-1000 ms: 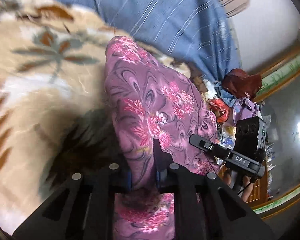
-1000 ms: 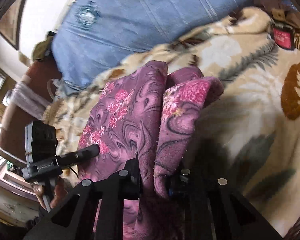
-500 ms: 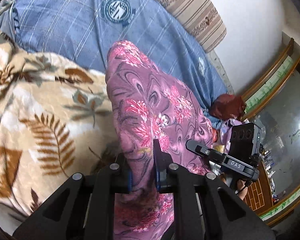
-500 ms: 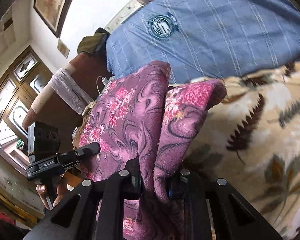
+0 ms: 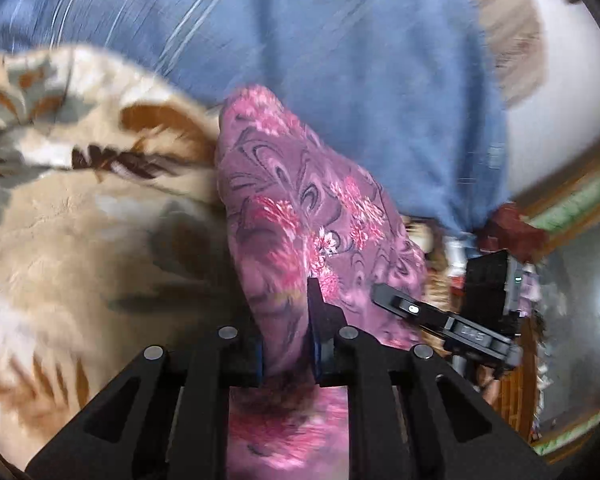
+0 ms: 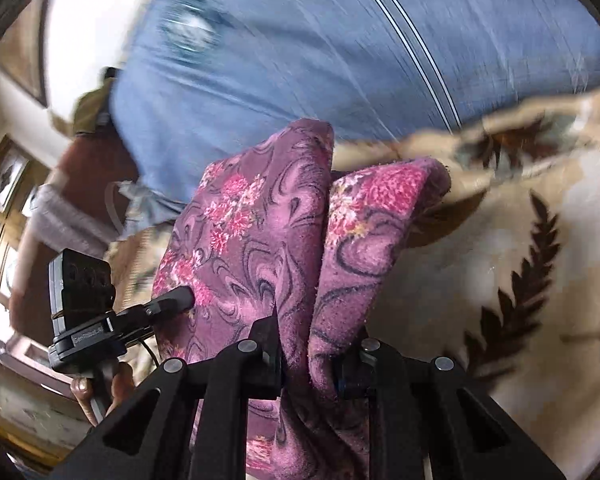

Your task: Fold small clothes

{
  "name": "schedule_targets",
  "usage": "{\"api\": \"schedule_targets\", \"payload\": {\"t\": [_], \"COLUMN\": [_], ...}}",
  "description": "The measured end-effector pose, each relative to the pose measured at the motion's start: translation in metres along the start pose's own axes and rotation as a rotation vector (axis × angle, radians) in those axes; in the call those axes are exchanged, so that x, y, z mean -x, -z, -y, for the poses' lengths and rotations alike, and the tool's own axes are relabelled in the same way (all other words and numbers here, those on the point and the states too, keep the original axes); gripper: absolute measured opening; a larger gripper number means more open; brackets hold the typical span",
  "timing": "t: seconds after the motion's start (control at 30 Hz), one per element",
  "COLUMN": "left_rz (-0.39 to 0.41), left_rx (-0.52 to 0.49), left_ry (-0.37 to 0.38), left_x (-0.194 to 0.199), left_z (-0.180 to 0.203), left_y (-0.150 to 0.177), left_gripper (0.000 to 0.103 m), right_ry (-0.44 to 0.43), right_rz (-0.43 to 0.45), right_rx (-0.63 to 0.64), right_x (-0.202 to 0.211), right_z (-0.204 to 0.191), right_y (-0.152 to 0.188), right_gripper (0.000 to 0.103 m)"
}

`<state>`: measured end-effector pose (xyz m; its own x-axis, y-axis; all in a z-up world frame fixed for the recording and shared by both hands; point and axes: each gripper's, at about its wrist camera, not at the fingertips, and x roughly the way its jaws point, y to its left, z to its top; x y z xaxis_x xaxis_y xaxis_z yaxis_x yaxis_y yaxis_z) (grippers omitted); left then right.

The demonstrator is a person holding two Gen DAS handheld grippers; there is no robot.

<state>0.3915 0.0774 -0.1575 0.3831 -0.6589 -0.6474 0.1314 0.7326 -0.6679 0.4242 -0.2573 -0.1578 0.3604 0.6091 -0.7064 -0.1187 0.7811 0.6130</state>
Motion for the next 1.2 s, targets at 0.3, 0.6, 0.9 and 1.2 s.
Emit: {"api": "schedule_targets", "payload": {"t": [0.3,0.6,0.9,1.2], "left_rz": [-0.035,0.018,0.05,0.154], "left_rx": [0.083,-0.015,0.051,-0.115], "left_ry": [-0.088,-0.119,-0.081,-0.302], "left_x": [-0.004,0.066,0.048,0.038], "left_z": [-0.028,0.011,-0.01,0.012], "left_y": [0.005,0.075,0.12,0.132], "left_gripper": [0.049,0.071,0.054,0.081], "right_ry": [-0.013,0.042,0.079,0.25], "right_rz": [-0.047,-0.004,0.051,0.056], "right_rx": [-0.136,-0.086,-0.108,-0.006], "right_x": [-0.033,0.042,0.04,0.042], "right_z": [0.041,0.016,0.038,0.017], "right_y": [0.001,0.082,0.119,0.128], "right_gripper": [0.045,0.075,0.014,0.023]}}
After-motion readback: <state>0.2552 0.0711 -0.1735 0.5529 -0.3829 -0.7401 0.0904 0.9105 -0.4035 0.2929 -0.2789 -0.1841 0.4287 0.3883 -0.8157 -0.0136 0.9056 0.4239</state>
